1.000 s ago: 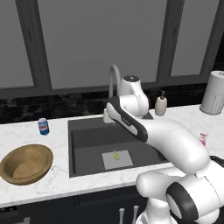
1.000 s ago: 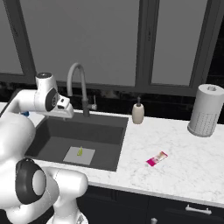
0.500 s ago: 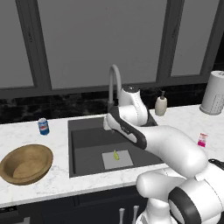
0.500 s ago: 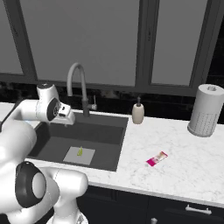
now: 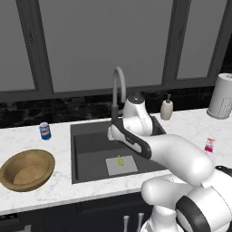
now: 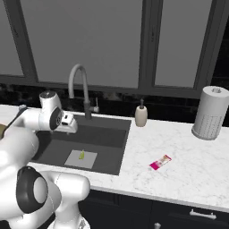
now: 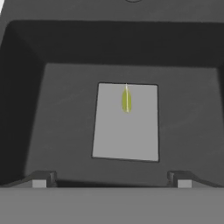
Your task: Pick the lemon wedge from the sink and place it in the bowl. Then pick the bowl and place it in the microwave. Then close the microwave door and press the start button.
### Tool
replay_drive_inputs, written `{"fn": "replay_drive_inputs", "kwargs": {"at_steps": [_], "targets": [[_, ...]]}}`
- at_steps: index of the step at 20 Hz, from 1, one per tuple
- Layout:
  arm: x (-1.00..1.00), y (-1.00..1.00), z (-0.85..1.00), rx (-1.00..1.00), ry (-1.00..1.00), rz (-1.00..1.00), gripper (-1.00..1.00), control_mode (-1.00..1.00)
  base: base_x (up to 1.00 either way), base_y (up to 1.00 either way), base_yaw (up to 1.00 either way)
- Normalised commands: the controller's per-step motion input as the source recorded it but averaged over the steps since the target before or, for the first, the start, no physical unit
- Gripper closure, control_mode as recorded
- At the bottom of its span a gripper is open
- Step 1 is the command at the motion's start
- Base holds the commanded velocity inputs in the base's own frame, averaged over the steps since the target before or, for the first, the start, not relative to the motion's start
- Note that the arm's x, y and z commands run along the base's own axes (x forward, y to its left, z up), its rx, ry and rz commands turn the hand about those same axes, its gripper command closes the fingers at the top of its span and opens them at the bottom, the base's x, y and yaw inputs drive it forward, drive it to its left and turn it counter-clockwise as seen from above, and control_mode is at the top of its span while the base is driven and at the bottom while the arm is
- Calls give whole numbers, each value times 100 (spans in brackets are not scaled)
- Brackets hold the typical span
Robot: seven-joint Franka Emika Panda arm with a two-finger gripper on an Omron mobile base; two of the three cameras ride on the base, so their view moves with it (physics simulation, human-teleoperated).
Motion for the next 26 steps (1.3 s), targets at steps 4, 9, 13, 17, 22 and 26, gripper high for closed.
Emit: {"fn": "replay_drive_inputs", "kwargs": {"at_steps": [4, 9, 13, 17, 22, 26], "targets": [[0, -16, -34, 0, 0, 0, -100, -100, 0, 0, 0], [3, -18, -35, 0, 0, 0, -100, -100, 0, 0, 0], [13, -6, -36, 0, 2, 0, -100, -100, 0, 0, 0], [24, -2, -39, 0, 0, 0, -100, -100, 0, 0, 0], [20, 0, -39, 0, 0, 0, -100, -100, 0, 0, 0], [19, 0, -35, 0, 1, 0, -100, -100, 0, 0, 0]]}}
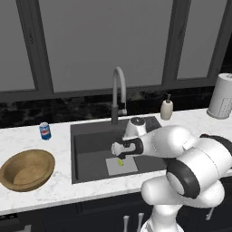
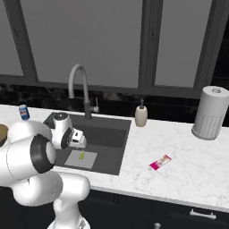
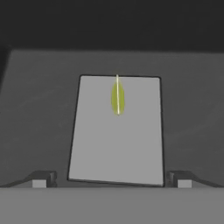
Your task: Pick the lemon wedge from the sink and place it in the bowl. Then pick the bowl and place it in the microwave. Then close the microwave door and press the start button.
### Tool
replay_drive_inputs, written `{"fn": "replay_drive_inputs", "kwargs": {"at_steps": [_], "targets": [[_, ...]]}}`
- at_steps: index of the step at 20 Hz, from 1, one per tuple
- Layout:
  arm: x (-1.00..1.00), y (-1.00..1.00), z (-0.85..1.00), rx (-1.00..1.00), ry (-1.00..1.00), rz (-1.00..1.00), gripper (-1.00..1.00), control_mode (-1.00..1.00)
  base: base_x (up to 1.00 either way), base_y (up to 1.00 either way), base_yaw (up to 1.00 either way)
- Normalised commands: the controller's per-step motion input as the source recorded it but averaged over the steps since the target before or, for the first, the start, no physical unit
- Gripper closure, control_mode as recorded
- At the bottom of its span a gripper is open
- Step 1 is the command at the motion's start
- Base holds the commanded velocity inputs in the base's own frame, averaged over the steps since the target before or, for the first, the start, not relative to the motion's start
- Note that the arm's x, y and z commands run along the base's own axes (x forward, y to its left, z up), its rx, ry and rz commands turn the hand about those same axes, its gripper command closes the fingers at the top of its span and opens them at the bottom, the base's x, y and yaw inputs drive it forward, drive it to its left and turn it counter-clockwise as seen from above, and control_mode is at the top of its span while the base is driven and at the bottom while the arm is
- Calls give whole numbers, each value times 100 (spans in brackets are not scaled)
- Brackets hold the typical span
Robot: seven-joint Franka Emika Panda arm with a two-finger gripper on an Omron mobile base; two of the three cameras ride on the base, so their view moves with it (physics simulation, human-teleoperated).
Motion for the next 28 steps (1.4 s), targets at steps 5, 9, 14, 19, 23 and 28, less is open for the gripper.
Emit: {"fn": "replay_drive_inputs", "kwargs": {"at_steps": [5, 9, 14, 19, 23, 28], "targets": [[38, 0, -33, 0, 8, 0, -100, -100, 0, 0, 0], [40, 0, -33, 0, 6, 0, -100, -100, 0, 0, 0], [38, 0, -37, 0, 3, 0, -100, -100, 0, 0, 0], [32, 0, -38, 0, 0, 0, -100, -100, 0, 0, 0], [28, 0, -36, 0, 0, 0, -100, -100, 0, 0, 0], [25, 0, -26, 0, 0, 0, -100, -100, 0, 0, 0]]}}
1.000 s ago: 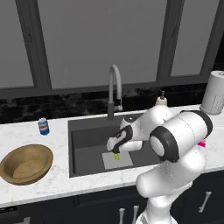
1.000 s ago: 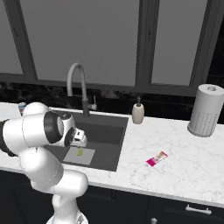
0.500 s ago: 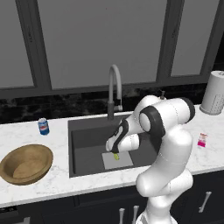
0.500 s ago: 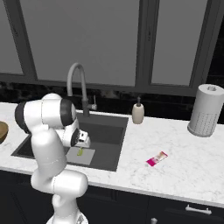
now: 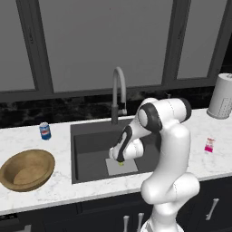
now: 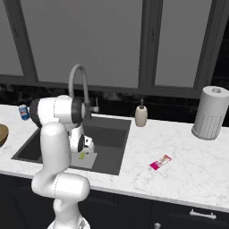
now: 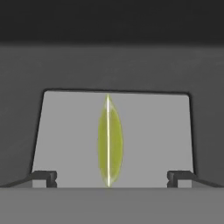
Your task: Pick the lemon wedge from the sink and place it in the bowl. Then pick the bowl and place it in the microwave. Then close the microwave door and press the start button.
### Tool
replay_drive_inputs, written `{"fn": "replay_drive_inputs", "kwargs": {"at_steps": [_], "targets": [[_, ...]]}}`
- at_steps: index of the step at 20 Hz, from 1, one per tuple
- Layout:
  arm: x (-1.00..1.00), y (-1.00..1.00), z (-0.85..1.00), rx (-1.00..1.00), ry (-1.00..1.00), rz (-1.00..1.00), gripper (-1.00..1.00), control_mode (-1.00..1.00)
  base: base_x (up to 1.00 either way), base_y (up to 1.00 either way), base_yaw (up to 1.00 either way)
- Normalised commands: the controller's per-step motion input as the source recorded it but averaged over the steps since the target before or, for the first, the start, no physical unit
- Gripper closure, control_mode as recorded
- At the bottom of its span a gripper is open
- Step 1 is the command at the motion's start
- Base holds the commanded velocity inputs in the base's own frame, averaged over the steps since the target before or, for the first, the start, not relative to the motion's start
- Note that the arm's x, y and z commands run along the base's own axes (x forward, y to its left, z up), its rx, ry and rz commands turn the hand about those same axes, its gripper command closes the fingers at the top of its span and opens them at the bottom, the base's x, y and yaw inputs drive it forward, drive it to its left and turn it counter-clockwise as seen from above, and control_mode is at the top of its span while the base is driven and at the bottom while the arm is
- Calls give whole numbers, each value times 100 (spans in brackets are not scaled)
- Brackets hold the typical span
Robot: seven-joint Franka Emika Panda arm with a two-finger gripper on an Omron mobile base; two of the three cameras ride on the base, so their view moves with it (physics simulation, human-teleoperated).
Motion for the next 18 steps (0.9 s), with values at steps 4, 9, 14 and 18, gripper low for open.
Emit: {"fn": "replay_drive_inputs", "kwargs": {"at_steps": [4, 9, 14, 18], "targets": [[11, 0, -24, 0, 0, 0, -100, -100, 0, 0, 0], [6, 0, -25, 0, 0, 0, -100, -100, 0, 0, 0], [14, 0, -23, 0, 0, 0, -100, -100, 0, 0, 0], [5, 0, -24, 0, 0, 0, -100, -100, 0, 0, 0]]}}
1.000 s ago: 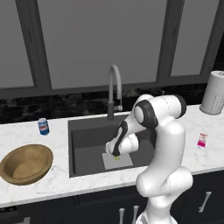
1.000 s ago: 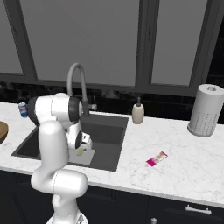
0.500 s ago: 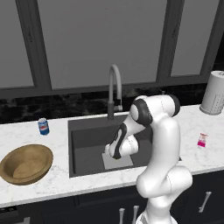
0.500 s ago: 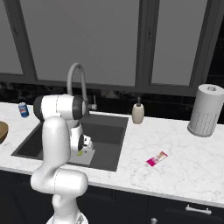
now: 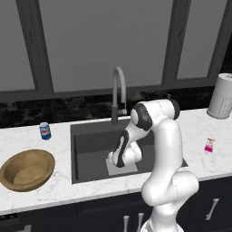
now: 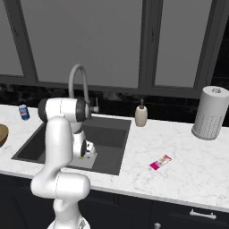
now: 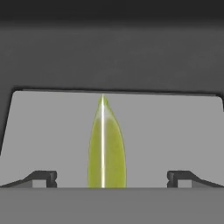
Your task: Pick the lemon wedge from the sink and place it in the bowl. Then pick the bowl and place it in the microwave. Then close the microwave door and press the start button.
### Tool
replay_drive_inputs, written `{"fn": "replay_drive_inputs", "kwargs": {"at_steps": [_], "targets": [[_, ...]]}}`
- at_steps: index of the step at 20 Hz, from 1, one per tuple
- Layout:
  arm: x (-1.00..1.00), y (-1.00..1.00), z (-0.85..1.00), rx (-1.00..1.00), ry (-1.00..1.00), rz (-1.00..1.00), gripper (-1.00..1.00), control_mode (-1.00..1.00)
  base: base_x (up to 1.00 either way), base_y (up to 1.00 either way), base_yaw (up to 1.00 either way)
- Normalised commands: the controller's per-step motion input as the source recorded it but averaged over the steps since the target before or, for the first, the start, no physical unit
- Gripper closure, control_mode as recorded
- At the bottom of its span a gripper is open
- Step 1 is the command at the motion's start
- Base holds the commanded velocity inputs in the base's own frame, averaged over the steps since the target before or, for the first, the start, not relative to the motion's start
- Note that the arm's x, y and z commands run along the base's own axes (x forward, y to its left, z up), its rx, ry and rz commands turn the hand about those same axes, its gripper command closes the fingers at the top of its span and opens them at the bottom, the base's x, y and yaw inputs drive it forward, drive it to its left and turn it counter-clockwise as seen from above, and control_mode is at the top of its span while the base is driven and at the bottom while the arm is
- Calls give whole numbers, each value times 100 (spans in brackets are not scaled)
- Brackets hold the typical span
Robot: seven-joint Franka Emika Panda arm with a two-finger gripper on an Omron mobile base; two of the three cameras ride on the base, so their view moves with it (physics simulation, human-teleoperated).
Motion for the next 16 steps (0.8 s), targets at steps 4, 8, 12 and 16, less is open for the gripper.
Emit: {"fn": "replay_drive_inputs", "kwargs": {"at_steps": [4, 8, 12, 16], "targets": [[9, 0, -29, 0, 0, 0, -100, -100, 0, 0, 0], [3, 4, -35, 0, 0, 0, 100, -100, 0, 0, 0], [0, 4, -32, 0, 0, 0, 100, -100, 0, 0, 0], [0, 0, -26, 0, 0, 0, 100, -100, 0, 0, 0]]}}
